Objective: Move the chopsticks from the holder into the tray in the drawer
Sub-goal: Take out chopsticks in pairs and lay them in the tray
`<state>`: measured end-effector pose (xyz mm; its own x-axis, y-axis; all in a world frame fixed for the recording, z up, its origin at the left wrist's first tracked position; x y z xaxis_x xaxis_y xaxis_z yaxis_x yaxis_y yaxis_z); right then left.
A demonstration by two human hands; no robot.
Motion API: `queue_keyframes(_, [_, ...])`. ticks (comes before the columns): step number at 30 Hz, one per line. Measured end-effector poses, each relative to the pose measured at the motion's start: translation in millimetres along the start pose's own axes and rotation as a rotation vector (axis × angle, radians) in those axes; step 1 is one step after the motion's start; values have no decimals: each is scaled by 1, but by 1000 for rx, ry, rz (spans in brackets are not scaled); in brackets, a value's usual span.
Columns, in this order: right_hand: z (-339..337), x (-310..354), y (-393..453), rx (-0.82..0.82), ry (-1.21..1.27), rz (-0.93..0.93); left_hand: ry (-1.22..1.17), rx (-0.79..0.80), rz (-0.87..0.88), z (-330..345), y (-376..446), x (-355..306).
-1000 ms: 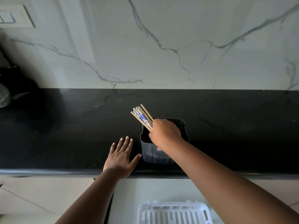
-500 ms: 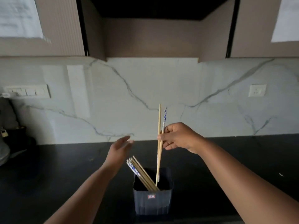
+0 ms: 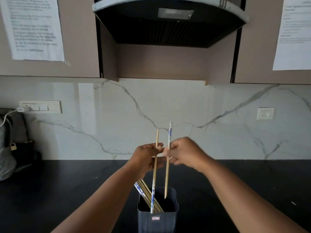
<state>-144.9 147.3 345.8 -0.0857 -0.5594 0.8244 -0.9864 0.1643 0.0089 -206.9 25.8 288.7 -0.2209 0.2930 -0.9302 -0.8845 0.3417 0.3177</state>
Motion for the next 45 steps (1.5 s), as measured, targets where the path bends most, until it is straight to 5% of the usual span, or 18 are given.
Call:
queue_keyframes(2, [-30, 38, -19, -206, -125, -230, -9, -3, -38, -6, 1, 4])
queue_keyframes(5, [-50, 93, -74, -571, -407, -867, -39, 9, -73, -6, 3, 5])
queue_keyframes(8, [-13, 82, -96, -721, -777, -1252, -88, 7, -66, -1, 7, 0])
queue_keyframes(14, [45, -7, -66, -498, -1011, -1368, -255, -8, -89, 0, 7, -6])
queue_keyframes(25, [59, -4, -64, -523, -854, -1360, -343, 41, -97, 7, 3, 6])
queue_keyframes(33, [64, -8, -54, -475, -852, -1205, -269, 72, -52, 10, 3, -1])
queue_keyframes(35, [53, -8, -42, -460, -720, -980, -284, 19, -20, 6, 7, -4])
queue_keyframes(38, [18, -21, -19, -442, -25, -483, -285, -59, 12, -4, 11, -3])
queue_keyframes(41, [38, -55, 10, 4, 600, 106, -287, -91, 9, -7, 10, 1])
queue_keyframes(43, [56, -61, 12, 215, 714, 257, -267, -121, 1, -10, 10, 5])
queue_keyframes(45, [58, -64, 12, 211, 687, 274, -298, -141, 2, -12, 10, 9])
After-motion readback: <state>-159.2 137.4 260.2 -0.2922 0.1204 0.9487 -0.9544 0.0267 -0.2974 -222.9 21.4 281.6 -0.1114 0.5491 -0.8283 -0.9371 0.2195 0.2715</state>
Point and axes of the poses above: each hand's wrist, its own y-axis towards the middle knuckle, its own z-axis out of the palm, x = y × z, the point moved 8 cm from there along y, towards the middle knuckle, and after that the axes turned 15 degrees about z, right-handed, at the moved point
